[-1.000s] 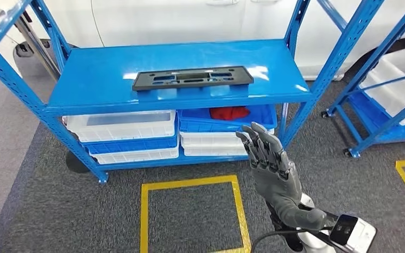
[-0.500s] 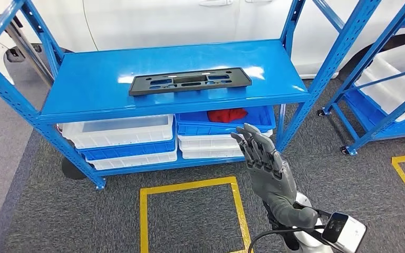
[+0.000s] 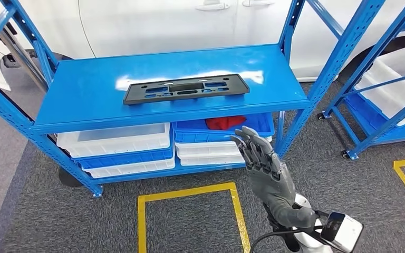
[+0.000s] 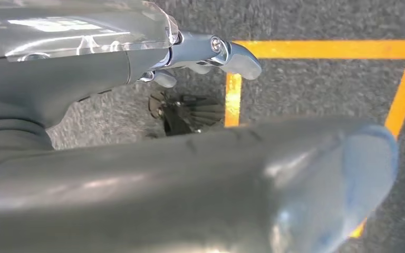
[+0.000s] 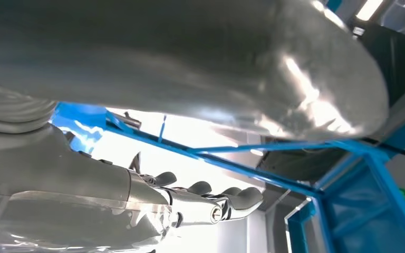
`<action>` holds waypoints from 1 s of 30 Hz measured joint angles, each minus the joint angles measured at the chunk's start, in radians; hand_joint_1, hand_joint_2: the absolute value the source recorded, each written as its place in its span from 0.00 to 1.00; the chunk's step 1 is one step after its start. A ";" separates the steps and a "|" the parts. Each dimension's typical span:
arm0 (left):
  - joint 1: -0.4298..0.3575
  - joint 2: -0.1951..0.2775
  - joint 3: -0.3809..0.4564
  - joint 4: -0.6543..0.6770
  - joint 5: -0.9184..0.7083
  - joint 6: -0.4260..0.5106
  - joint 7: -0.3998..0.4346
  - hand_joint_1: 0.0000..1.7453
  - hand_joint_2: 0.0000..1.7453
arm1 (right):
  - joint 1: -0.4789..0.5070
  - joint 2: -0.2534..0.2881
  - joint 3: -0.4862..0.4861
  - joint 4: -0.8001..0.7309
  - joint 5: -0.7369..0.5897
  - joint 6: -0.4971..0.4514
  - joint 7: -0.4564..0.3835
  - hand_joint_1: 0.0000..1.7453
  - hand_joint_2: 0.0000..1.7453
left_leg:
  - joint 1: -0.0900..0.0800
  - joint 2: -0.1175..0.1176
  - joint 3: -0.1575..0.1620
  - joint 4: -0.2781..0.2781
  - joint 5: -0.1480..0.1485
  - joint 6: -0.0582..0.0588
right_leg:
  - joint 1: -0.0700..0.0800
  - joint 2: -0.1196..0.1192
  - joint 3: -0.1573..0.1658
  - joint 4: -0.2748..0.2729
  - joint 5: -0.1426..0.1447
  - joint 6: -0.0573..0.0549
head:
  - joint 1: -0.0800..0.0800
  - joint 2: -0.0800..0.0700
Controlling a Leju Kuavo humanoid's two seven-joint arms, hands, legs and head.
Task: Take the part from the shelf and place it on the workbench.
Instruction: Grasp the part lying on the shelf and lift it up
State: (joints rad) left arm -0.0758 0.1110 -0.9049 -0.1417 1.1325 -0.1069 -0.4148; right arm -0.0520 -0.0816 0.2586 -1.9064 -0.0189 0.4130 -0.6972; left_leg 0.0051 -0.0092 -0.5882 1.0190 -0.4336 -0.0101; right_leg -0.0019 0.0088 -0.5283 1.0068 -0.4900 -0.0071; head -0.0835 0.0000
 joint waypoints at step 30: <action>-0.008 0.001 -0.017 0.002 0.000 0.001 -0.001 0.00 0.00 | -0.088 0.000 0.102 0.154 0.039 0.013 0.000 0.00 0.00 | -0.002 0.004 -0.010 0.000 0.013 0.001 | 0.002 -0.003 -0.007 0.002 0.004 -0.007 | 0.000 0.000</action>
State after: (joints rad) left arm -0.0840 0.1124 -0.9221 -0.1397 1.1323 -0.1055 -0.4158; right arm -0.1397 -0.0814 0.3607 -1.7524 0.0198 0.4263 -0.6969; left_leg 0.0032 -0.0052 -0.5985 1.0193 -0.4206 -0.0086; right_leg 0.0000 0.0062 -0.5353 1.0088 -0.4857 -0.0145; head -0.0836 0.0000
